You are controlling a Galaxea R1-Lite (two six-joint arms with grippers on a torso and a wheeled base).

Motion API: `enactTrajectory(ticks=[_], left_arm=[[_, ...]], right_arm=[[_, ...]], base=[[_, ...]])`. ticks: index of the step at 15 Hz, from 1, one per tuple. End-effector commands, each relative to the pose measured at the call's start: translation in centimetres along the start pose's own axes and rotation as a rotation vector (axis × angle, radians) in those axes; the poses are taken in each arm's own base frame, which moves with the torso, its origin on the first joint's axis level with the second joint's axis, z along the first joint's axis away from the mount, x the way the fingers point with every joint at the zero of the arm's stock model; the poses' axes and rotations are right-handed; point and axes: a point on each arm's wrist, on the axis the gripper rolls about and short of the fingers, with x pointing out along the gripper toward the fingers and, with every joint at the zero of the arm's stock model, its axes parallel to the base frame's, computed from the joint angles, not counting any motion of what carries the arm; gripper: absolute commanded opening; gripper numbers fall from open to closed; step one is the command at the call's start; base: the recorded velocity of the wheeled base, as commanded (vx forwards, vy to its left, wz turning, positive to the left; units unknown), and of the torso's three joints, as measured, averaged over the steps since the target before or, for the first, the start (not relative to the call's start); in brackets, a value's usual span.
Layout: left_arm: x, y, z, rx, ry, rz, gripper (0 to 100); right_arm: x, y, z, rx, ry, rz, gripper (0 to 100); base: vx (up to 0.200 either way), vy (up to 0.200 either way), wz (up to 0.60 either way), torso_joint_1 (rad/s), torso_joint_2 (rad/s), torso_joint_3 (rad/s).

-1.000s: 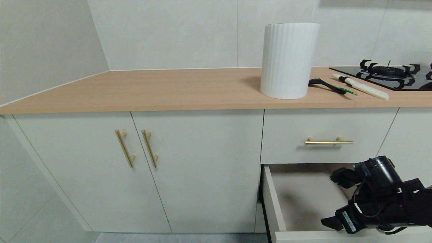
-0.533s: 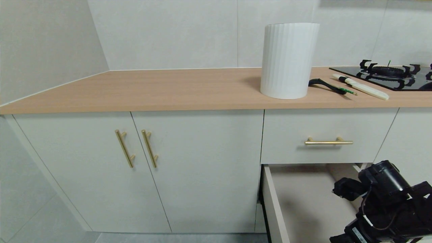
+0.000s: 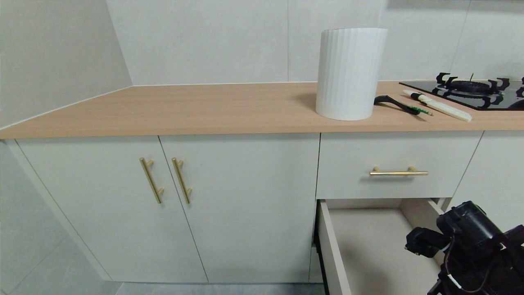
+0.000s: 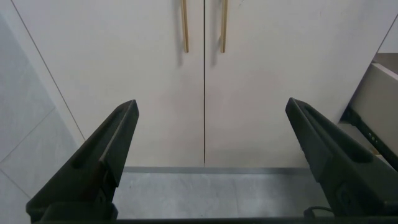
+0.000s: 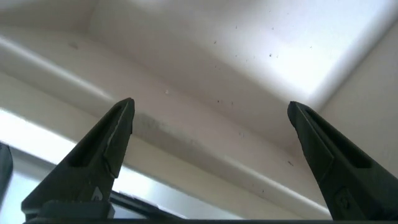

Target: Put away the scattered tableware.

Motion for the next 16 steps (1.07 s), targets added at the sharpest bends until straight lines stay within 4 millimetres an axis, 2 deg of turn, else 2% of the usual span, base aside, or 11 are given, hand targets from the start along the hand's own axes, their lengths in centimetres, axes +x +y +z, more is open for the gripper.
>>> enactTrajectory(ticks=[1,6,10,16], left_arm=[[0.0,0.0,0.0,-0.002,0.000,0.000,100],[0.0,0.0,0.0,-0.002,0.000,0.000,100],[0.0,0.0,0.0,-0.002,0.000,0.000,100],[0.0,0.0,0.0,-0.002,0.000,0.002,100]], right_arm=[[-0.3,0.0,0.0,-0.001,-0.011,-0.003,100],[-1.6,-0.8,2.1,0.103,-0.133,-0.022,100],[-2.1,-1.4,4.2,0.245,-0.333,-0.043,100],[-2.3,-2.0,4.5,0.274,-0.374,-0.056,100]], base=[[0.000,0.000,0.00,0.000,0.00,0.000],[0.000,0.000,0.00,0.000,0.00,0.000],[0.000,0.000,0.00,0.000,0.00,0.000],[0.000,0.000,0.00,0.000,0.00,0.000]])
